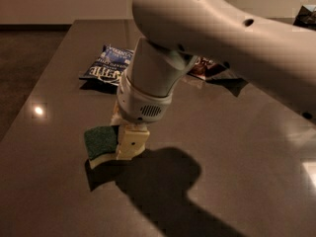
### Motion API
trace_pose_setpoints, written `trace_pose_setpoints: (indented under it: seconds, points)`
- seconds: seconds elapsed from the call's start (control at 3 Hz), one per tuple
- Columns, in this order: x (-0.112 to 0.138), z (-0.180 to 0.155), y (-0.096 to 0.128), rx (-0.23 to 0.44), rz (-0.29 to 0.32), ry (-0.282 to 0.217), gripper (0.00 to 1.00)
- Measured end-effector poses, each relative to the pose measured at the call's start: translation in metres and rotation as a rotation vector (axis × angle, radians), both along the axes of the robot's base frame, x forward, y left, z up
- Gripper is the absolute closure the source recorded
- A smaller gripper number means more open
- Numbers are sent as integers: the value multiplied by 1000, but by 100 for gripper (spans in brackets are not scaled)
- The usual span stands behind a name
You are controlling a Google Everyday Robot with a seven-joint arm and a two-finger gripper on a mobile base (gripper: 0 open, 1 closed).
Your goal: Move sponge near blue chip bag
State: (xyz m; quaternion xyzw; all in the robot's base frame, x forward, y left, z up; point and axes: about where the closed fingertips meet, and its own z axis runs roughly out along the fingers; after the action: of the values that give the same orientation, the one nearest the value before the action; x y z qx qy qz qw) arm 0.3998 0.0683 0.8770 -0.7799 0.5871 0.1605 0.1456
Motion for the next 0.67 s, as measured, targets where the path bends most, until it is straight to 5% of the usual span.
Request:
trace_pose_setpoints:
  seconds: [0.67]
  points:
    - [10, 3, 3, -26, -16, -18, 100]
